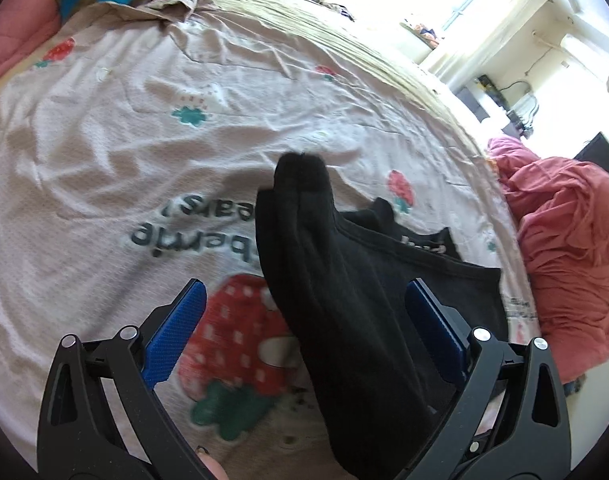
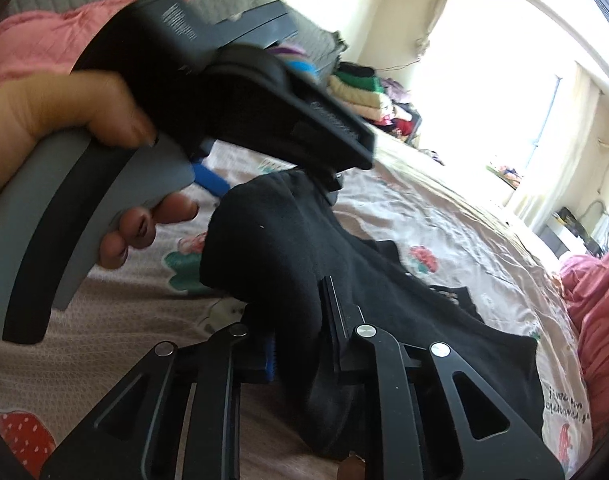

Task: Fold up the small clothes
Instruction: 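Grasp the sweatshirt edge with the right gripper while the left gripper grasps beside it, then lift the gripped edge with both grippers and fold it over the other half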

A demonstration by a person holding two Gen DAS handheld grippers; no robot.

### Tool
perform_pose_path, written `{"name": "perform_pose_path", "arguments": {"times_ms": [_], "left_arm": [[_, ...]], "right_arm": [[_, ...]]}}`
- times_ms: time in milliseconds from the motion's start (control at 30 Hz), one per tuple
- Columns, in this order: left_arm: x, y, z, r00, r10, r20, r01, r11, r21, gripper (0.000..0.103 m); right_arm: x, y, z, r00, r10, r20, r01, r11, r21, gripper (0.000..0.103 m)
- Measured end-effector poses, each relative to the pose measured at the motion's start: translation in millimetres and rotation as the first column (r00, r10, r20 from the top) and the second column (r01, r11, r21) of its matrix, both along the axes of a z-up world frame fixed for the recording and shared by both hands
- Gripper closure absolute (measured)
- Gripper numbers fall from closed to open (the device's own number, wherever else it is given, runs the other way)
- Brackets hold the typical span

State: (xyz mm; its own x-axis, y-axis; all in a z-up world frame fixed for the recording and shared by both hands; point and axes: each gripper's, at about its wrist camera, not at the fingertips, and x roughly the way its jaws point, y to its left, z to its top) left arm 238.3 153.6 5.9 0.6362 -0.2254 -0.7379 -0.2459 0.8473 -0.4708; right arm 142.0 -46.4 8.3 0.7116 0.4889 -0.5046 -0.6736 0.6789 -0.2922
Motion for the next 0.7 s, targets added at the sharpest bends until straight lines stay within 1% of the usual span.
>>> {"name": "perform_pose_path", "arguments": {"times_ms": [67,100,167,200,233,267,367,467,567,700], "left_arm": [[-0.8,-3.9,0.4,1.0,-0.002,0.009,0.002,1.0,-0.026,0.029],[-1.1,-7.8,1.6,1.0,-0.005,0.018,0.006,0.999,-0.041,0.033],[-2.3,-13.8,5.1,0.999,-0.017,0.039,0.02,0.997,-0.068,0.057],[-2.6,-18.1,7.5,0.998,-0.025,0.051,0.029,0.996,-0.081,0.063],[-3.7,-23.9,11.7,0.997,-0.041,0.066,0.048,0.994,-0.097,0.079],[-5.1,-29.7,16.0,0.996,-0.052,0.077,0.06,0.993,-0.105,0.083],[-9.6,-46.8,29.1,0.992,-0.069,0.105,0.077,0.994,-0.082,0.085],[-11.9,-63.7,40.6,0.988,-0.083,0.128,0.093,0.993,-0.076,0.085],[-10.8,-83.1,50.0,0.984,-0.103,0.142,0.112,0.992,-0.056,0.085],[-5.1,-106.5,57.1,0.982,-0.122,0.144,0.131,0.99,-0.052,0.085]], "right_arm": [[-2.2,-9.4,4.7,1.0,-0.018,0.007,0.018,0.999,0.027,0.087],[-3.1,-14.6,6.7,1.0,-0.027,0.01,0.026,0.999,0.041,0.087],[-6.9,-23.4,10.8,0.999,-0.044,0.018,0.043,0.997,0.061,0.087],[-7.4,-27.1,12.0,0.999,-0.05,0.019,0.049,0.996,0.072,0.088],[-8.6,-32.8,14.2,0.998,-0.061,0.018,0.059,0.994,0.089,0.088],[-9.4,-35.7,14.3,0.998,-0.069,0.016,0.067,0.993,0.099,0.088],[-15.7,-50.7,19.4,0.995,-0.095,0.024,0.091,0.987,0.135,0.088],[-24.5,-65.7,25.7,0.992,-0.12,0.033,0.113,0.979,0.168,0.089],[-23.3,-85.1,30.8,0.989,-0.149,0.027,0.14,0.969,0.202,0.089],[-15.6,-107.4,35.5,0.983,-0.183,0.0,0.178,0.955,0.237,0.09]]}}
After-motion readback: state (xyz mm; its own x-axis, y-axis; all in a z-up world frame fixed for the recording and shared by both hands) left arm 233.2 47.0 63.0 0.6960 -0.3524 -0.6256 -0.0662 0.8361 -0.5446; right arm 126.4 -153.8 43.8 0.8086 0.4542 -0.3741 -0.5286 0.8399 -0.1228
